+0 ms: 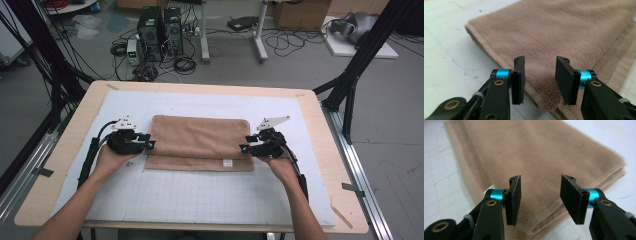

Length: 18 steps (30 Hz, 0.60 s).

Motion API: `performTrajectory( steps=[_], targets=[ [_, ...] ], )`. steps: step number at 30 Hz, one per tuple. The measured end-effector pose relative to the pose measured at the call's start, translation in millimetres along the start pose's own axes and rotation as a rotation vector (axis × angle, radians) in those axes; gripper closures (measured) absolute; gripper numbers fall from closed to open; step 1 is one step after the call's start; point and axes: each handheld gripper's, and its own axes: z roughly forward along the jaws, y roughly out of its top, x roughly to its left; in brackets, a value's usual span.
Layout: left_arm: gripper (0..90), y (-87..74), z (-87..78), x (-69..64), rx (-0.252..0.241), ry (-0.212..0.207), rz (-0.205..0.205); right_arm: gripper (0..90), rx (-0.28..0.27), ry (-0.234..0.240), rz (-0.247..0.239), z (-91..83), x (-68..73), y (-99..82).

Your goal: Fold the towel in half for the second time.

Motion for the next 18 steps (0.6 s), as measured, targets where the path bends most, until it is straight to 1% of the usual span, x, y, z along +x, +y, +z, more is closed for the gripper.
performTrajectory(
  steps=[2,4,5,6,8,9,10,11,12,13,15,16,17,18],
  targets=[
    [64.7,-0.6,3.9,-2.2,0.016,-0.011,0.019,55.1,0.021,0.014,-0.011,4.6,2.3,-5.4],
    [66.7,-1.4,8.6,-3.2,0.039,-0.004,0.036,55.9,0.052,0.023,0.001,11.1,2.1,-10.6],
    [67.5,-2.8,11.7,-3.4,0.055,-0.004,0.033,57.0,0.063,0.025,0.012,13.9,1.5,-12.7],
    [68.5,-3.8,13.5,-3.1,0.054,-0.009,0.033,58.9,0.072,0.03,0.017,16.7,0.6,-14.4],
    [73.8,-3.5,13.9,-2.5,0.049,-0.004,0.034,66.0,0.068,0.033,0.016,20.0,0.1,-16.6],
    [78.2,-3.6,14.3,-3.0,0.052,-0.012,0.032,70.6,0.062,0.032,0.018,20.7,0.2,-17.0],
    [80.1,-3.2,14.5,-3.8,0.054,-0.011,0.042,75.8,0.061,0.038,0.02,21.8,-0.5,-17.5],
    [83.9,-2.8,14.5,-5.2,0.054,-0.006,0.042,80.3,0.05,0.046,0.016,22.6,-1.9,-17.3],
    [85.5,-2.1,13.9,-5.5,0.055,-0.004,0.045,82.4,0.043,0.054,0.021,23.1,-2.5,-17.3],
    [86.5,-1.5,12.6,-5.2,0.051,-0.002,0.044,83.4,0.037,0.061,0.024,22.7,-3.9,-17.0],
    [87.2,-0.1,7.4,-4.7,0.038,-0.01,0.025,84.0,0.022,0.067,0.029,19.2,-6.4,-15.8],
    [87.2,1.5,3.6,-5.4,0.021,-0.011,0.021,84.1,0.018,0.063,0.027,15.9,-6.3,-14.5],
    [87.3,4.1,-1.5,-6.3,0.008,-0.013,0.028,84.1,0.006,0.059,0.021,11.9,-5.8,-12.8],
    [87.3,6.8,-6.7,-7.9,-0.012,-0.015,0.025,84.2,-0.003,0.058,0.016,7.2,-4.9,-10.4]
  ],
)
